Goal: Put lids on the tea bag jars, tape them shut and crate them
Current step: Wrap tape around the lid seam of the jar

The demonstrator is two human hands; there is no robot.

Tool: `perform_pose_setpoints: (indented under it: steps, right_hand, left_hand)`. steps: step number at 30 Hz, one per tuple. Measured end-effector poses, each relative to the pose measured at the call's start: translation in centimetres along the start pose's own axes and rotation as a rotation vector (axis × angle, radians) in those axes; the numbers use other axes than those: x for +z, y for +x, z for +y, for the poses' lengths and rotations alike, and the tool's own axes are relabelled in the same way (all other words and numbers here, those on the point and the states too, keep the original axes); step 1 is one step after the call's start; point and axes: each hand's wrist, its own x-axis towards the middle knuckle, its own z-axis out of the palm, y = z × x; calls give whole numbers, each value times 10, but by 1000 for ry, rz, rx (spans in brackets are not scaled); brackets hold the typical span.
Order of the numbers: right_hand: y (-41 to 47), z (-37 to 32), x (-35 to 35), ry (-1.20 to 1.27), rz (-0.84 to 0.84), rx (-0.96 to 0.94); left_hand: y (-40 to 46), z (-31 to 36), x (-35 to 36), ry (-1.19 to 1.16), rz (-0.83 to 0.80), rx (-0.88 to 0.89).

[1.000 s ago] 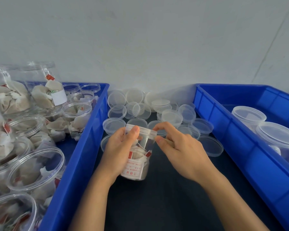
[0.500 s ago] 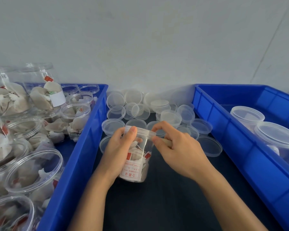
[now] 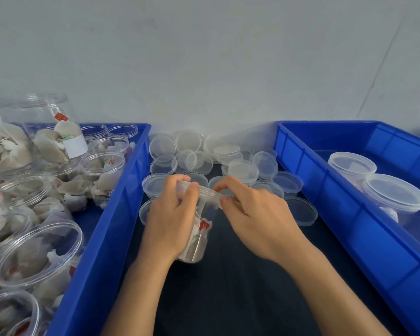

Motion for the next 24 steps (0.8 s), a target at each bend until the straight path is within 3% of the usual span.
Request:
perform_pose_setpoints:
  steps: [5, 11, 24]
  right_hand:
    - [-6, -1, 0, -73, 30, 39]
    - [-5, 2, 0, -234, 87, -45]
    - [-6, 0, 10, -90, 54, -50]
  left_hand:
    - [6, 1, 0, 61, -12, 36]
    - [9, -3, -3, 55, -13, 11]
    - [1, -9, -13, -124, -120, 59]
